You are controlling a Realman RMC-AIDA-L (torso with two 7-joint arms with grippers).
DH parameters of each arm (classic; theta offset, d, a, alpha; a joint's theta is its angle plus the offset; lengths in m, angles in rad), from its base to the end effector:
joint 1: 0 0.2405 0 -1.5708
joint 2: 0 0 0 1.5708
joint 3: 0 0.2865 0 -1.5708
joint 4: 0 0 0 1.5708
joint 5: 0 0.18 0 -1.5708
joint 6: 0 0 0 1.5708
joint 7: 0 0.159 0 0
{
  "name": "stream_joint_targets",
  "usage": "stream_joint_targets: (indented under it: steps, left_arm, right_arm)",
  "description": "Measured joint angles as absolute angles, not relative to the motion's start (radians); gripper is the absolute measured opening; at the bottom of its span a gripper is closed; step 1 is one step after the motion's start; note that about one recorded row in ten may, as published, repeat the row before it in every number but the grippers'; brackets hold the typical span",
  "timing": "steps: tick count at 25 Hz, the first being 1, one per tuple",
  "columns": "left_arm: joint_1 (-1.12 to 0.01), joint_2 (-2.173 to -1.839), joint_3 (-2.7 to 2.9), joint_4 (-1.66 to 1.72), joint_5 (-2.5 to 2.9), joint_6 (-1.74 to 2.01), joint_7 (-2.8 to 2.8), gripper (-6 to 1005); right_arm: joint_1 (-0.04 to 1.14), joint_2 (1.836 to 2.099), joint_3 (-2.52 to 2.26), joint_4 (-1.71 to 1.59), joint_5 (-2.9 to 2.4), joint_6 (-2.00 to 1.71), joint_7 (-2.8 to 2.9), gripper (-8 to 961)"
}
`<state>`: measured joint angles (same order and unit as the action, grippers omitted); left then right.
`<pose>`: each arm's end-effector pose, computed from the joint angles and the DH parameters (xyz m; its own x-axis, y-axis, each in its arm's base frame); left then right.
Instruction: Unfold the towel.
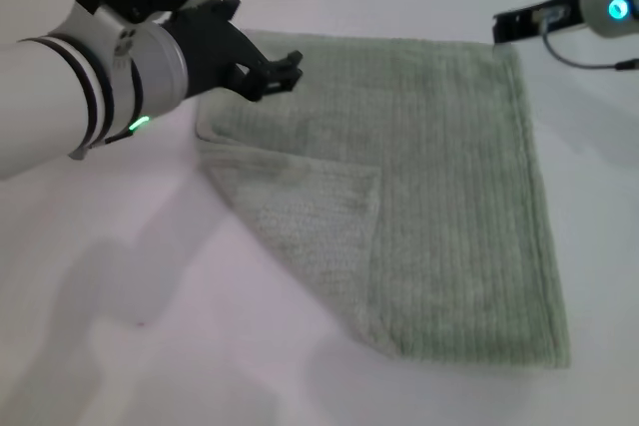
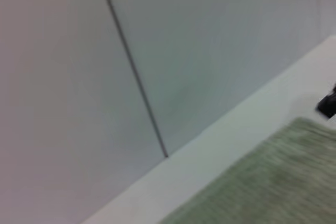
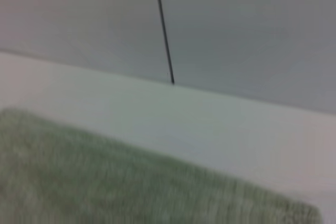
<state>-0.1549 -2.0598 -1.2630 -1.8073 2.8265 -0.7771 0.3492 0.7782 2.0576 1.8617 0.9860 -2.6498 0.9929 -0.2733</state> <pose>-0.1770 0.3161 -0.0222 0.9454 0.2662 0.1880 0.3134 -0.5844 -0.7485 0.2110 0.4454 -0.0215 0.6008 -0.7471 -0.2843 -0.7217 -0.3539 -0.5949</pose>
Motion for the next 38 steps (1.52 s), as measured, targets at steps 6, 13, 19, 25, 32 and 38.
stream_joint_targets:
  steps: [6,13,19,25,32,38]
  left_arm:
    - [-0.151,-2.062,-1.214,-1.803,2.815,-0.783,0.350,844]
    - [-0.209,-2.066,-1.147,-1.684,2.785,-0.720,0.352,844]
    - [-0.256,-2.066,-1.131,-1.612,2.755,-0.686,0.354,844]
    - [-0.261,-2.065,-1.128,-1.599,2.752,-0.672,0.354,844]
    - [-0.252,-2.063,-1.126,-1.599,2.758,-0.672,0.356,844]
    - [-0.251,-2.064,-1.123,-1.594,2.757,-0.672,0.368,843]
  right_arm:
    - [0.818,2.056,1.861,0.844,-2.650,0.930,-0.289,-1]
    - [0.810,2.055,1.867,0.804,-2.652,0.905,-0.290,0]
    - [0.812,2.055,1.868,0.778,-2.652,0.896,-0.290,0]
    - [0.812,2.056,1.868,0.756,-2.657,0.882,-0.288,0]
    - [0.815,2.054,1.873,0.726,-2.660,0.859,-0.283,0]
    - [0.815,2.053,1.877,0.720,-2.662,0.857,-0.282,0]
